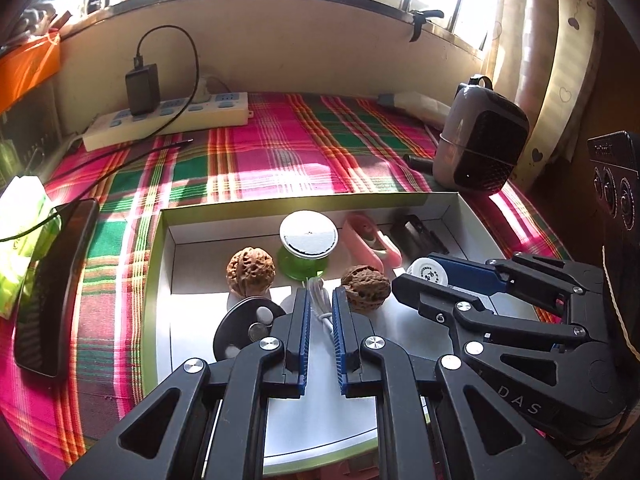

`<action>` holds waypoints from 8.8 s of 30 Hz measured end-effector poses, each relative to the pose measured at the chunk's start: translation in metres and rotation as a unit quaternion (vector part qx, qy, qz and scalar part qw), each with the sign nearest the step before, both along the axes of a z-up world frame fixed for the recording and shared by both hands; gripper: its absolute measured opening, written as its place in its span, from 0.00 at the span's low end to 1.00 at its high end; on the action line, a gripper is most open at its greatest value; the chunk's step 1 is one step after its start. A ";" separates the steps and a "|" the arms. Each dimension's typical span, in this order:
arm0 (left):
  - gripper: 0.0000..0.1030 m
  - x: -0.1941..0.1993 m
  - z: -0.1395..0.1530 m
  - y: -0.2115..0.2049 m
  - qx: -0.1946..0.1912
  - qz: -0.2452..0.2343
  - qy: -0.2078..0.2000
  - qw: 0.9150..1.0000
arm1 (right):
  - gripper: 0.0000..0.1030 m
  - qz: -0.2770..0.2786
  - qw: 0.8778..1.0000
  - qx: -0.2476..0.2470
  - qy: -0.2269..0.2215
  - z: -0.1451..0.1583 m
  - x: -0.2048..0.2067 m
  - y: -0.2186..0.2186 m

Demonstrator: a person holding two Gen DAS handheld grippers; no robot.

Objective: Organize objects
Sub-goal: 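Lower the white cable with left gripper while right gripper lowers the container into the box, then open the right gripper releasing the container while left gripper releases the cable, then move right gripper to the white knob while left gripper approaches the pink holder, then grasp the white knob with right gripper while left gripper grasps the pink holder, then carry the knob with right gripper while left gripper carries the pink holder toward the box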

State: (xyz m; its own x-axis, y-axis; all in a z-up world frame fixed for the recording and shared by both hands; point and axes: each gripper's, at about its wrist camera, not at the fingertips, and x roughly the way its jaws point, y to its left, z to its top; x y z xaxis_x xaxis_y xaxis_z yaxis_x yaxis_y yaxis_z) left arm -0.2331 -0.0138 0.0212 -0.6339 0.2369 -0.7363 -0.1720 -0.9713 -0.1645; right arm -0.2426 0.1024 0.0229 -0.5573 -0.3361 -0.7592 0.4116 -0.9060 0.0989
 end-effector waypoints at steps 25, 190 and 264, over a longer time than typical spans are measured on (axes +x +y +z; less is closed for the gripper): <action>0.11 -0.002 -0.005 -0.005 0.017 0.001 -0.012 1.000 | 0.29 0.009 1.000 0.018 0.004 -0.006 -0.006 -0.007; 0.33 0.082 -0.016 0.066 -0.033 -0.133 -0.018 0.990 | 0.51 -0.012 0.998 0.059 0.009 -0.019 0.125 0.062; 0.15 0.091 -0.016 0.070 -0.047 -0.100 0.002 0.994 | 0.26 -0.017 0.998 0.052 0.017 -0.017 0.125 0.053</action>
State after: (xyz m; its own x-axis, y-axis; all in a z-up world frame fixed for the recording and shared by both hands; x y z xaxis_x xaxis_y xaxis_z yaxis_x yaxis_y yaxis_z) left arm -0.1421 0.0565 0.0054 -0.5846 0.2885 -0.7583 -0.3631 -0.9289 -0.0734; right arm -0.1171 0.1552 0.0055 -0.5934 -0.2376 -0.7691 0.3828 -0.9238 -0.0100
